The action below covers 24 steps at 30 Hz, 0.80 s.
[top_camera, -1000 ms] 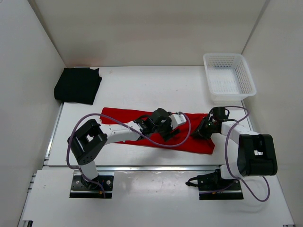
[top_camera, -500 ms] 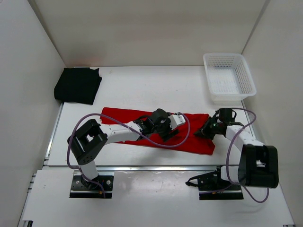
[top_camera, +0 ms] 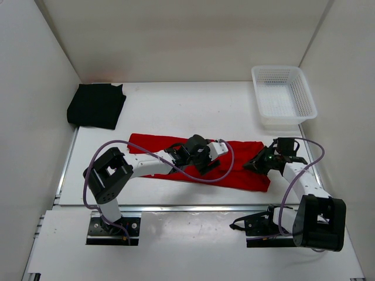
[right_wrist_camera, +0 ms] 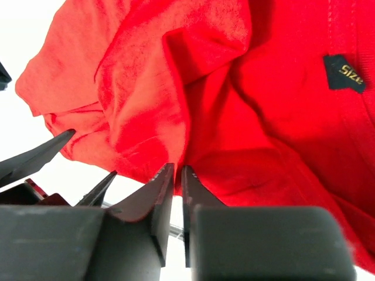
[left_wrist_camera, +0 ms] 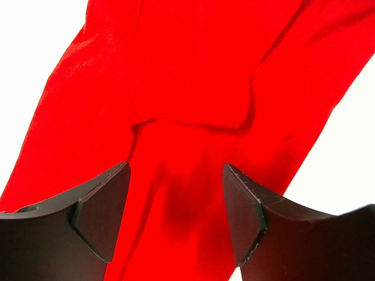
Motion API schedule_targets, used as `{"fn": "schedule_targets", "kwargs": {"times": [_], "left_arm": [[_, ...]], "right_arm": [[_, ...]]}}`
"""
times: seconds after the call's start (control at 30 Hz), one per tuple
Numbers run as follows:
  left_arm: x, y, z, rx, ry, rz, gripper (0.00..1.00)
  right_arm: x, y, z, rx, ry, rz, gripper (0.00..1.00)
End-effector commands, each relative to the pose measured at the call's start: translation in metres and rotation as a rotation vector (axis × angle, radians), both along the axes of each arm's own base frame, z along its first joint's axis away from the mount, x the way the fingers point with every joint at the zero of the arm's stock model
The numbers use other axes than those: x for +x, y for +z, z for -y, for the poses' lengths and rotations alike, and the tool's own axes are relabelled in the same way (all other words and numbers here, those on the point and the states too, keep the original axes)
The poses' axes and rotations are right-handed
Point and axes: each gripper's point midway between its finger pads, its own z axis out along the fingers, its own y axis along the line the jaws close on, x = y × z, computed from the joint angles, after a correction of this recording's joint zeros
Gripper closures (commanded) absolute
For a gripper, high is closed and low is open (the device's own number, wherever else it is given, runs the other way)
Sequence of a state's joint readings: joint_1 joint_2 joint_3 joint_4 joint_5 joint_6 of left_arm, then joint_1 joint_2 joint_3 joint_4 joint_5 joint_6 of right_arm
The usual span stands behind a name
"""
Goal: Fold and stack the t-shirts
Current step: Fold the other side of the tshirt into a rectangle
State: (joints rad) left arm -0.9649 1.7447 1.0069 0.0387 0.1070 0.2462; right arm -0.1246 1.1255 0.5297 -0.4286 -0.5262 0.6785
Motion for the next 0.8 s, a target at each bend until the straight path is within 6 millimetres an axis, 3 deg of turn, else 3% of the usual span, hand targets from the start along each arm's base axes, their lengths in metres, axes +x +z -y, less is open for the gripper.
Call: {"fn": "schedule_targets", "kwargs": {"times": [0.0, 0.17, 0.37, 0.57, 0.77], "left_arm": [[0.003, 0.019, 0.002, -0.040, 0.004, 0.037, 0.25], [0.004, 0.018, 0.000, -0.035, 0.003, 0.043, 0.25], [0.004, 0.017, -0.002, -0.030, 0.008, 0.039, 0.25], [0.005, 0.016, -0.004, -0.030, 0.013, 0.033, 0.25], [0.003, 0.013, -0.004, -0.025, 0.005, 0.030, 0.25]], "right_arm": [[-0.004, -0.010, -0.007, 0.014, 0.025, -0.012, 0.88], [0.000, -0.020, -0.008, 0.018, 0.042, -0.021, 0.84], [0.004, -0.021, -0.007, -0.005, 0.059, -0.025, 0.96], [0.003, -0.019, 0.006, -0.029, 0.014, -0.019, 0.87], [0.002, -0.023, 0.002, -0.034, 0.030, -0.028, 0.85]]}}
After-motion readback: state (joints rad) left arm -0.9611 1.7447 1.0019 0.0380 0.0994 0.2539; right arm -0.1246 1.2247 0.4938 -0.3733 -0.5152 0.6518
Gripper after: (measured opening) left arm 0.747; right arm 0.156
